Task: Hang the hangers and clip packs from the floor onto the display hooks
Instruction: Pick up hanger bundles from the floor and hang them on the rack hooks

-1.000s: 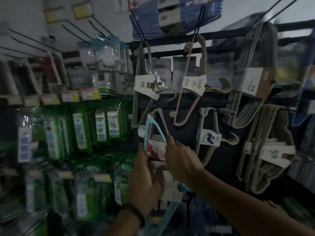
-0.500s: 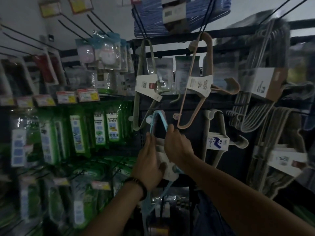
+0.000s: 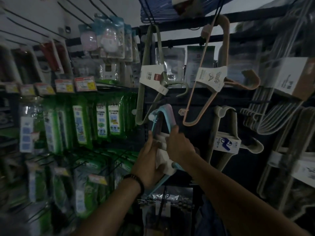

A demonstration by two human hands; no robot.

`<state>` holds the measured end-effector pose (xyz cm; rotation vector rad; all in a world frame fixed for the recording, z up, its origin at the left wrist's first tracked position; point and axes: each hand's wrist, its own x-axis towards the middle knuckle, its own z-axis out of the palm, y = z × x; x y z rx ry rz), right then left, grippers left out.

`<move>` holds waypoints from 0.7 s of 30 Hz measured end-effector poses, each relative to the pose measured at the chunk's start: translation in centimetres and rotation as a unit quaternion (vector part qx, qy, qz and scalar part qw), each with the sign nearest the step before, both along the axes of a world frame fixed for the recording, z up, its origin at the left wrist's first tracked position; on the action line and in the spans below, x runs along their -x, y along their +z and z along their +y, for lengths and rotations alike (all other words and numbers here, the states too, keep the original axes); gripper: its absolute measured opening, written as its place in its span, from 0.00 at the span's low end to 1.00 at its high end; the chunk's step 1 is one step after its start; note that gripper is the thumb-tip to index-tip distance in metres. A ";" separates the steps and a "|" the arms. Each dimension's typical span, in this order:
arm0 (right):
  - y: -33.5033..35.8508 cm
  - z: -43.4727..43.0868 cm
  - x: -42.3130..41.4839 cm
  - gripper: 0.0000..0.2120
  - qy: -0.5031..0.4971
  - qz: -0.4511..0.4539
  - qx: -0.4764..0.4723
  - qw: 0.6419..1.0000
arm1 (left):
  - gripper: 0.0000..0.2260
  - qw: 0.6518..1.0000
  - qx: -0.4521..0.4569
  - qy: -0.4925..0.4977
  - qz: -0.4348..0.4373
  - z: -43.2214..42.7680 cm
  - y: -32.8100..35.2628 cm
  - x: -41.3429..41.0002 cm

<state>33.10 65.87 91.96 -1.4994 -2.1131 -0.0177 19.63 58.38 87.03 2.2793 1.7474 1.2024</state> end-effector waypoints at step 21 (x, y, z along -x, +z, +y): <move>-37.9 -24.1 6.8 0.13 0.474 -0.126 0.338 0.804 | 0.15 0.812 0.401 0.415 -0.089 -35.5 -32.1 2.1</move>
